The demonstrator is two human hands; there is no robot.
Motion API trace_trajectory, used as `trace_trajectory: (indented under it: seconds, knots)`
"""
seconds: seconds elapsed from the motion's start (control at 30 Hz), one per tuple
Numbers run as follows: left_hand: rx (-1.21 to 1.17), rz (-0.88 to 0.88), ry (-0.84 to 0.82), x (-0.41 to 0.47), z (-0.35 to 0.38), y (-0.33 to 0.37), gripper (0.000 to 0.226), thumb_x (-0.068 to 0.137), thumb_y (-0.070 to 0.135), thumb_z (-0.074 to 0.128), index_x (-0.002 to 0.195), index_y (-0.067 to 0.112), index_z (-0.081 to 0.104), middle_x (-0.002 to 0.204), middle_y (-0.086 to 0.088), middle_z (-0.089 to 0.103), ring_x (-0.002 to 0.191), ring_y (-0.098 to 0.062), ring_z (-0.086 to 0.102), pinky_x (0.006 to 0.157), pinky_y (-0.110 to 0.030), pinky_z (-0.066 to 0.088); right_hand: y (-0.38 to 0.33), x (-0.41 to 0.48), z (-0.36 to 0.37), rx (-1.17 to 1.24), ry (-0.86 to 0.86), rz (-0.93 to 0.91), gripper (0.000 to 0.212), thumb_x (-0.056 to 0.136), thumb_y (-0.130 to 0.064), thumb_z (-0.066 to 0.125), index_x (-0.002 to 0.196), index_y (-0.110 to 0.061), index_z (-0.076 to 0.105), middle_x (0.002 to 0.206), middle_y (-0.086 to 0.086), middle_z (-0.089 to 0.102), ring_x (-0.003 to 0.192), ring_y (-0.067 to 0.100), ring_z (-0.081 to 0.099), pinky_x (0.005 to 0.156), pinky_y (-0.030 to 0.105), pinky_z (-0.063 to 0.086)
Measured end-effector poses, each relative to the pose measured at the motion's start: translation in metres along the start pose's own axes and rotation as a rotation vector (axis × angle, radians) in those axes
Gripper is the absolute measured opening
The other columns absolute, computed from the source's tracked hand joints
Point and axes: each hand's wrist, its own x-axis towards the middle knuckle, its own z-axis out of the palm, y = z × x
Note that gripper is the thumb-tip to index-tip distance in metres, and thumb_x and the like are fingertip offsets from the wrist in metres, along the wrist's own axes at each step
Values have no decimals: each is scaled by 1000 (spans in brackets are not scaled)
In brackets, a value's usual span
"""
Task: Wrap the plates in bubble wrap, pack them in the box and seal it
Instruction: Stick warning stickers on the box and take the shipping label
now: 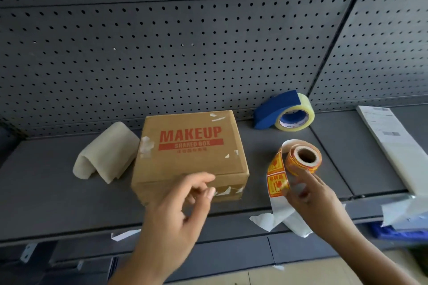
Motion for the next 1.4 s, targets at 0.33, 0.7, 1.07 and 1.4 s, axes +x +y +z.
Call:
trace_trajectory:
  seconds: [0.33, 0.7, 1.07, 1.4]
  knots:
    - [-331, -262, -371, -1, 78, 18, 16, 99, 21, 66, 112, 30, 68, 107, 25, 71, 106, 2, 67, 88, -11, 50, -15, -1, -7, 645, -25, -18, 50, 94, -7, 66, 122, -48, 62, 89, 5, 68, 93, 25, 66, 91, 48, 54]
    - [-594, -431, -249, 24, 115, 47, 9, 99, 23, 67, 105, 24, 73, 99, 8, 77, 95, -8, 71, 86, -24, 55, -29, -11, -33, 861, -32, -22, 23, 97, -4, 60, 105, -20, 75, 102, 13, 72, 95, 25, 72, 82, 38, 61]
    - [-619, -380, -258, 31, 126, 51, 18, 102, 16, 60, 96, 20, 76, 90, 5, 78, 82, -10, 71, 74, -18, 53, -12, -7, -43, -64, 259, -538, 36, 91, -53, 59, 110, -27, 75, 111, -12, 58, 104, 7, 49, 85, 10, 39]
    - [-273, -212, -279, 29, 125, 44, 13, 103, 27, 59, 102, 28, 72, 87, 17, 71, 83, -5, 65, 71, -21, 48, -16, -1, -53, -56, 245, -592, 21, 93, -37, 59, 97, -26, 76, 99, -18, 67, 96, 8, 62, 74, 27, 55]
